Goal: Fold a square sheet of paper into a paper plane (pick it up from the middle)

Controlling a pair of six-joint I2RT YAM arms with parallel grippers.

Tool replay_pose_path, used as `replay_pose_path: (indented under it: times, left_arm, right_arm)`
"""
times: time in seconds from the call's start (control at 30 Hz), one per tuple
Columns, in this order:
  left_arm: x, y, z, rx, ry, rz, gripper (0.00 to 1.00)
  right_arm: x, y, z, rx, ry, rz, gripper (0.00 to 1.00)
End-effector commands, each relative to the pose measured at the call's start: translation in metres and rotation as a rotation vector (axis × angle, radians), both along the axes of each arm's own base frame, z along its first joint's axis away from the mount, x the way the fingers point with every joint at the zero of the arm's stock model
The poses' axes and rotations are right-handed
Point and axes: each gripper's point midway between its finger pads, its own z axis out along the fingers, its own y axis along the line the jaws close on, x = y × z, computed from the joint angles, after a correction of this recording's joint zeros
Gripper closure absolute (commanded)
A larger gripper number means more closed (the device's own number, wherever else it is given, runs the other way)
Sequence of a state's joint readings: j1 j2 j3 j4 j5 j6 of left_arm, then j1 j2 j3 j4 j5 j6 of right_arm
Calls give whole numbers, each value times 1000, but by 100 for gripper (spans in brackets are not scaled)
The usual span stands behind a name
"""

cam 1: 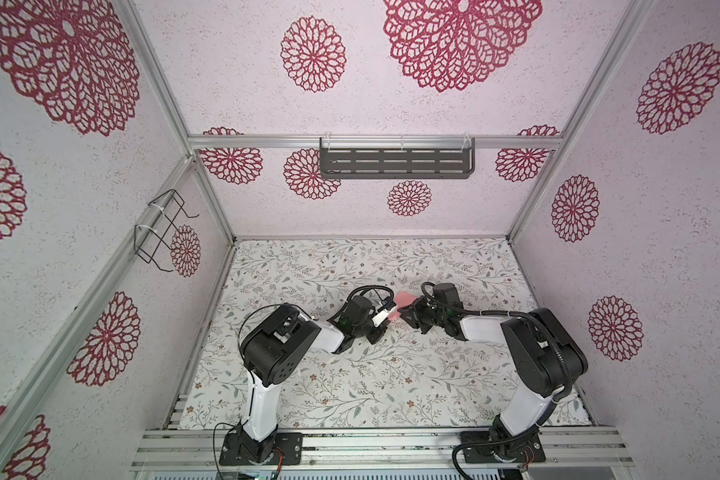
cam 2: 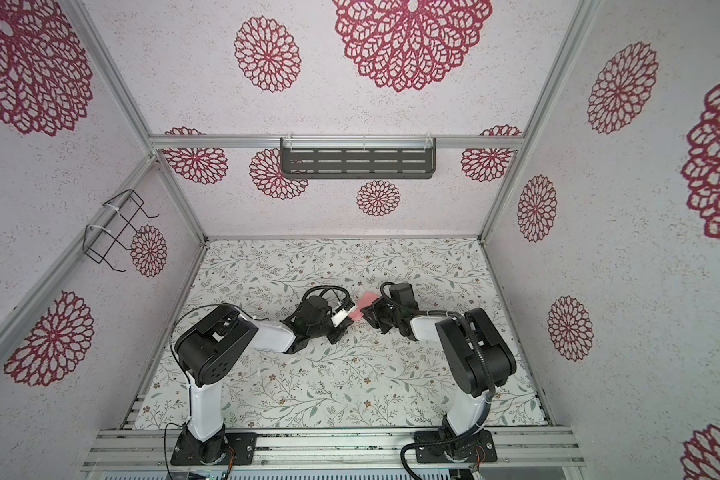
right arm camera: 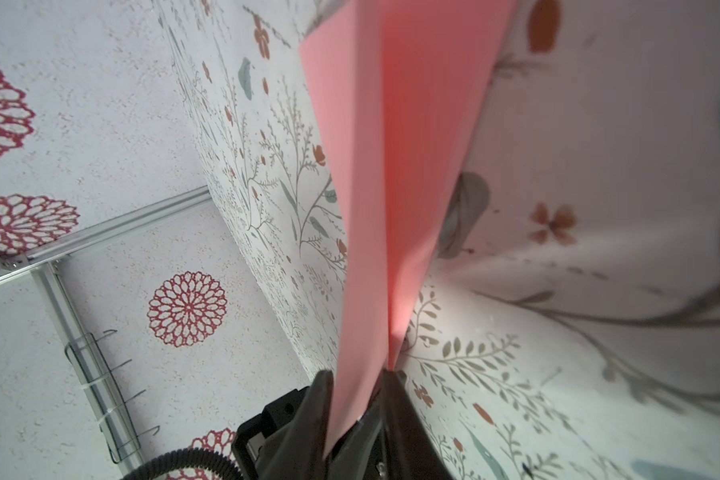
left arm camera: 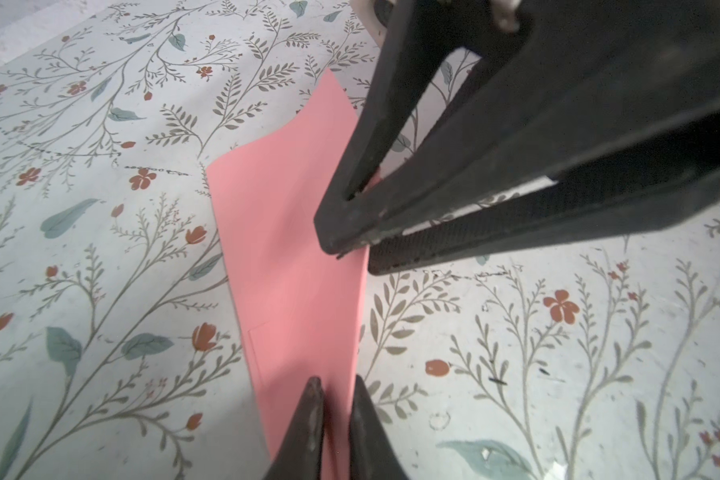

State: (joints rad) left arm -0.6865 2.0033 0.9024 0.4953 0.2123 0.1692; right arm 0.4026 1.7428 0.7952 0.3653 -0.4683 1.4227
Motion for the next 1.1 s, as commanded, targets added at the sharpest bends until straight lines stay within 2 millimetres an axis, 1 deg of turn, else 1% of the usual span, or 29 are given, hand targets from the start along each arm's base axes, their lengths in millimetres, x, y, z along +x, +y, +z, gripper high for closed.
replay_pose_path:
  times: [0.0, 0.07, 0.2, 0.4, 0.47, 0.53, 0.6, 0.7, 0.83, 1.07]
  left_arm:
    - [-1, 1, -5, 2, 18, -12, 91]
    - [-1, 1, -4, -23, 48, -9, 94]
    - [0, 1, 1, -61, 88, -5, 99]
    - [-3, -1, 3, -70, 212, -3, 100]
    - [-6, -4, 6, -84, 265, -6, 100]
    - [-9, -6, 6, -87, 316, 3, 100]
    - [-10, -6, 5, -90, 359, 18, 100]
    - [-14, -7, 6, -106, 424, 32, 100]
    - [-18, -11, 7, -147, 502, 45, 100]
    - [-19, -12, 0, -172, 580, 83, 100]
  right_arm:
    - [12, -6, 34, -21, -117, 1, 54]
    - [13, -12, 38, -45, -155, -1, 48]
    - [16, -23, 49, -88, -238, 6, 42]
    - [18, -39, 56, -150, -374, 49, 37]
    - [17, -46, 57, -164, -432, 52, 36]
    - [16, -49, 63, -160, -503, 55, 36]
    - [15, -54, 65, -164, -538, 48, 36]
    - [12, -55, 68, -172, -592, 63, 35]
    - [8, -50, 70, -166, -649, 109, 35]
    - [-1, -39, 60, -106, -665, 171, 36]
